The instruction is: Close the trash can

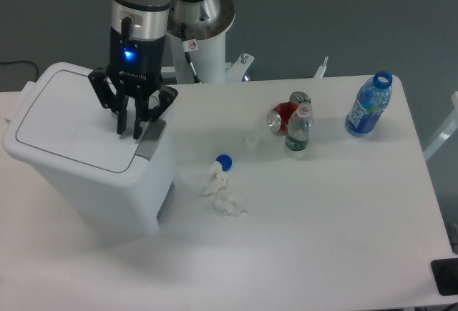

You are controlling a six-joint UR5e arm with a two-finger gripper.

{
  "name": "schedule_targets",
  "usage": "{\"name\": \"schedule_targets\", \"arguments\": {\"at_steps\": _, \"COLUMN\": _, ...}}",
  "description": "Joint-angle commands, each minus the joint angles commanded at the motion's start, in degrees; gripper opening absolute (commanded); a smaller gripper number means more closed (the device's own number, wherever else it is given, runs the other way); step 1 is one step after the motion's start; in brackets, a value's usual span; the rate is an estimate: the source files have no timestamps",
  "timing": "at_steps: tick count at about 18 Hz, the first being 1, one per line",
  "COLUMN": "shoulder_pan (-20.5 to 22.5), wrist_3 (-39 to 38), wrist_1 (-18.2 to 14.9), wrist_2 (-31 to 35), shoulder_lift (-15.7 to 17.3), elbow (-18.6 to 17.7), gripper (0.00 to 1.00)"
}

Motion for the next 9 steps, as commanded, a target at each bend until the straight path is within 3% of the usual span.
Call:
{"name": "schedule_targets", "arguments": {"at_steps": 2, "shoulder_pan": -0.18, "wrist_3": 0.0, "wrist_1": -0.09, "wrist_2": 0.0, "shoulder_lift": 1.14, "elbow": 0.0, "gripper": 0.37}}
{"name": "schedule_targets", "arguments": {"at_steps": 4, "shoulder_pan": -0.09, "wrist_3": 0.0, "wrist_1": 0.0, "wrist_2": 0.0, "shoulder_lift": 1.76, "elbow": -0.09, "gripper": 0.51}}
{"name": "schedule_targets", "arguments": {"at_steps": 5, "shoulder_pan": -0.09, "wrist_3": 0.09, "wrist_1": 0.0, "wrist_2": 0.09, "shoulder_lift": 2.11, "elbow": 0.0, "gripper": 0.61}}
{"name": "schedule_targets", "arguments": {"at_steps": 7, "shoulder_pan": 0.35, "wrist_3": 1.31, "wrist_1": -0.09, "wrist_2": 0.35, "shoulder_lift": 2.29, "elbow": -0.09, "gripper": 1.0}}
{"name": "schedule_targets", "arguments": {"at_steps": 9, "shoulder_pan": 0.79, "wrist_3": 1.41, "wrist_1": -0.26, "wrist_2": 0.44, "shoulder_lift": 2.46, "elbow": -0.44, "gripper": 1.0}}
